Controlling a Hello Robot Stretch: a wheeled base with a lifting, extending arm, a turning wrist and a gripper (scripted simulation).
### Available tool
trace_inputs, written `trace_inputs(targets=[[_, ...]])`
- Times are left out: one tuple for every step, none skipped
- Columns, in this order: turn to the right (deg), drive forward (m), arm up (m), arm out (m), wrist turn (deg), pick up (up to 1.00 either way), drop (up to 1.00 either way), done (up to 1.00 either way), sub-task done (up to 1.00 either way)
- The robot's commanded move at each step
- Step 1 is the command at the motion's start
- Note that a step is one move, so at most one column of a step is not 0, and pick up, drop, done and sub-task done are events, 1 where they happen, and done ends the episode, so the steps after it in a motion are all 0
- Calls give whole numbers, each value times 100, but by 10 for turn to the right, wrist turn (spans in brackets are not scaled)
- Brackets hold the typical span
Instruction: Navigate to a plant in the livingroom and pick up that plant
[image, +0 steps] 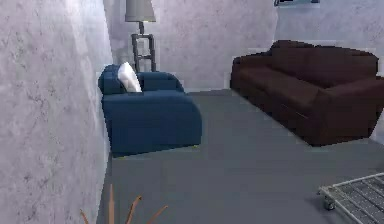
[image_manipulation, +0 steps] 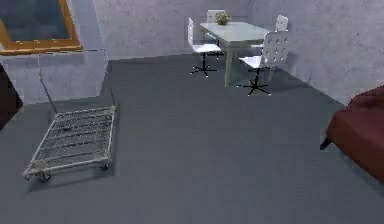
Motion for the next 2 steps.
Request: trace_inputs(targets=[[450, 0, 0, 0, 0, 0, 0, 0, 0], [270, 0, 0, 0, 0, 0, 0, 0, 0]])
